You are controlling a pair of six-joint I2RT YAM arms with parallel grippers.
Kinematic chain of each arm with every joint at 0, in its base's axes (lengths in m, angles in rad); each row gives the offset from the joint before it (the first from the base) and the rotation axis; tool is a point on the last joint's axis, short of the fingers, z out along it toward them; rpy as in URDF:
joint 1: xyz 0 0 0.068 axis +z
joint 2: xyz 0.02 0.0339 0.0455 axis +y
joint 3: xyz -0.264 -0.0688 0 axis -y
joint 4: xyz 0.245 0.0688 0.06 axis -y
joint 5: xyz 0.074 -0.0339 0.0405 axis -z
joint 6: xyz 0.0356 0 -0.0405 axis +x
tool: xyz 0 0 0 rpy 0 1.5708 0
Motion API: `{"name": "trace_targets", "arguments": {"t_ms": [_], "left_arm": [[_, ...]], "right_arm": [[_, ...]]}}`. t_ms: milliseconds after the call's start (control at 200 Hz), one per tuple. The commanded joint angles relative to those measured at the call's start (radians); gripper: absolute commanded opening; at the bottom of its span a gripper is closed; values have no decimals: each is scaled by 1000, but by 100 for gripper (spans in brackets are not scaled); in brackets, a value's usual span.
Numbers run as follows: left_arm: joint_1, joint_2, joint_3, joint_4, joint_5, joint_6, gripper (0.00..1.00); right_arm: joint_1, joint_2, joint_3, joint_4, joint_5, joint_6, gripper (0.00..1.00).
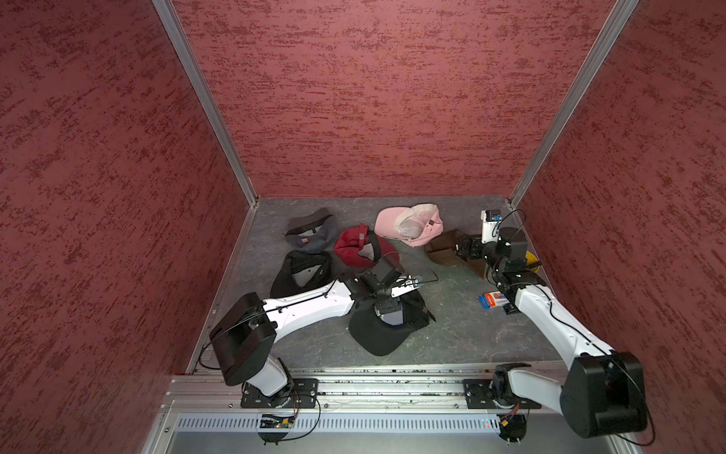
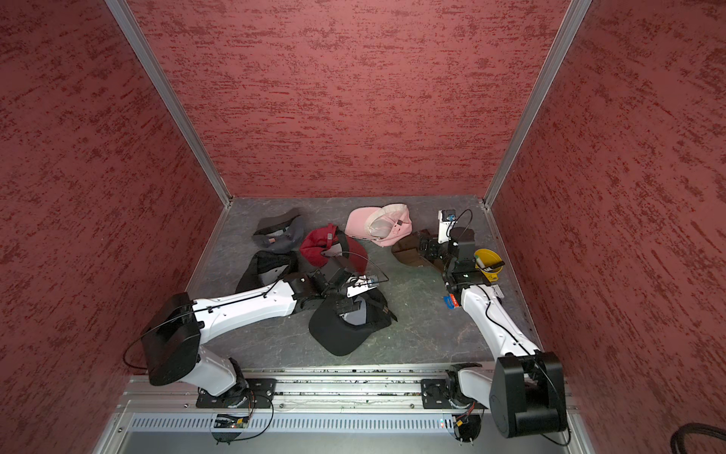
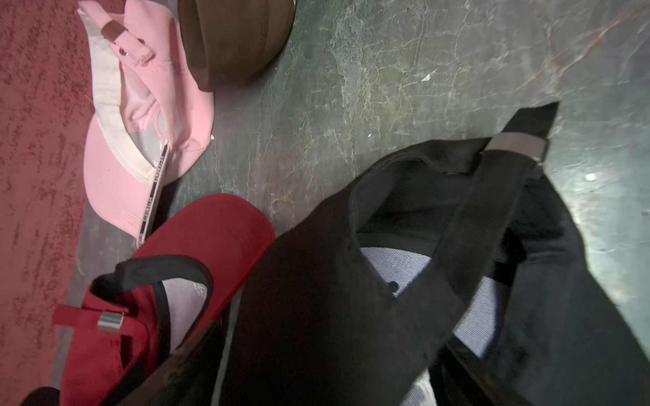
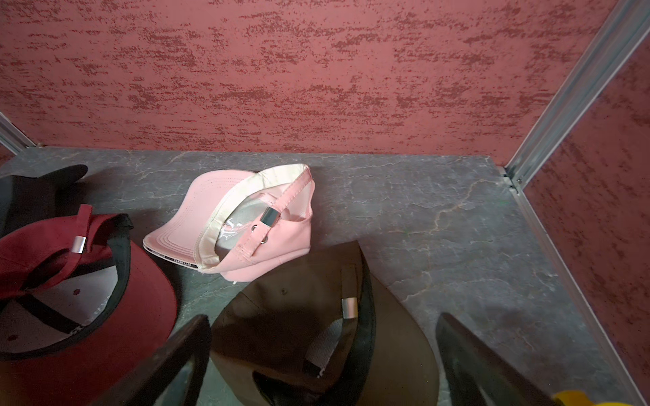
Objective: Open the adjustable buckle of the baseball cap
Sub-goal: Pick up the baseball cap from the center of the board.
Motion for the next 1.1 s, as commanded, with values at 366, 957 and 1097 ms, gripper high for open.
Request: {"name": "trace_targets", "arguments": {"t_ms": [366, 957, 1097], "left_arm": [[44, 21, 53, 92, 1, -206, 14], [120, -65, 175, -35, -6, -596, 0], [158, -101, 199, -39, 17, -675, 0]], "right_arm": [[4, -66, -51, 48, -8, -42, 75], [3, -17, -35, 87, -118, -6, 50], [5, -16, -31, 78, -143, -17, 50]]}}
